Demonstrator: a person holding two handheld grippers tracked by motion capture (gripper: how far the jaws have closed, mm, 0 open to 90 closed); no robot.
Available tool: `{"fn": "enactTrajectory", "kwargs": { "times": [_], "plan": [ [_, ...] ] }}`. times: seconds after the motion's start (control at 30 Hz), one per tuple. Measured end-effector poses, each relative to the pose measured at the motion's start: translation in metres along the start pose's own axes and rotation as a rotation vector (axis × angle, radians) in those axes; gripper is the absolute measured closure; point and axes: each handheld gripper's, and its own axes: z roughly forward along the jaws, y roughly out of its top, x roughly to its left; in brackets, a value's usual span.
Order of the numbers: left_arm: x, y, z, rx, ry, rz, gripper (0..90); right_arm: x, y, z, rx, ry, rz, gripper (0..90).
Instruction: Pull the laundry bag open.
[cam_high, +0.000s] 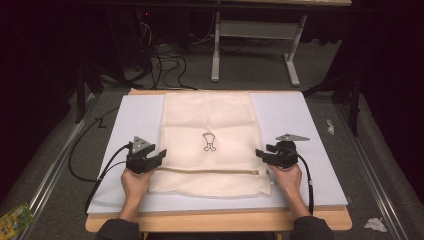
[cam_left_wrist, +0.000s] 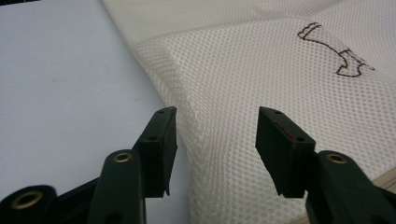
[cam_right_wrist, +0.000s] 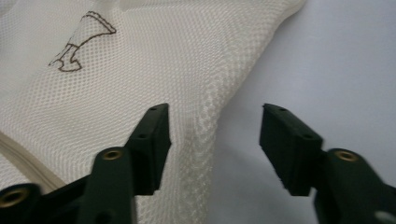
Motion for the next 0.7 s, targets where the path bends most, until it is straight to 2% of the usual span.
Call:
{"fn": "enactTrajectory", "kwargs": {
  "times": [0.13, 0.27, 0.43, 0.7],
  "plan": [
    [-0.007, -0.003, -0.001, -0.006, -0.013, 0.011, 43.8, 0.000, -0.004, -0.004, -0.004, -0.029, 0.020, 41.5],
    [-0.013, -0.007, -0.001, -0.005, -0.029, 0.015, 42.8, 0.002, -0.007, -0.006, 0.001, -0.026, 0.021, 42.3],
    [-0.022, -0.012, 0.001, -0.005, -0.038, 0.028, 41.5, 0.002, -0.012, -0.012, -0.008, -0.015, 0.027, 40.5],
    [-0.031, -0.018, 0.005, -0.013, -0.051, 0.029, 39.7, 0.006, -0.019, -0.017, 0.020, 0.038, 0.040, 37.8]
  ]
}}
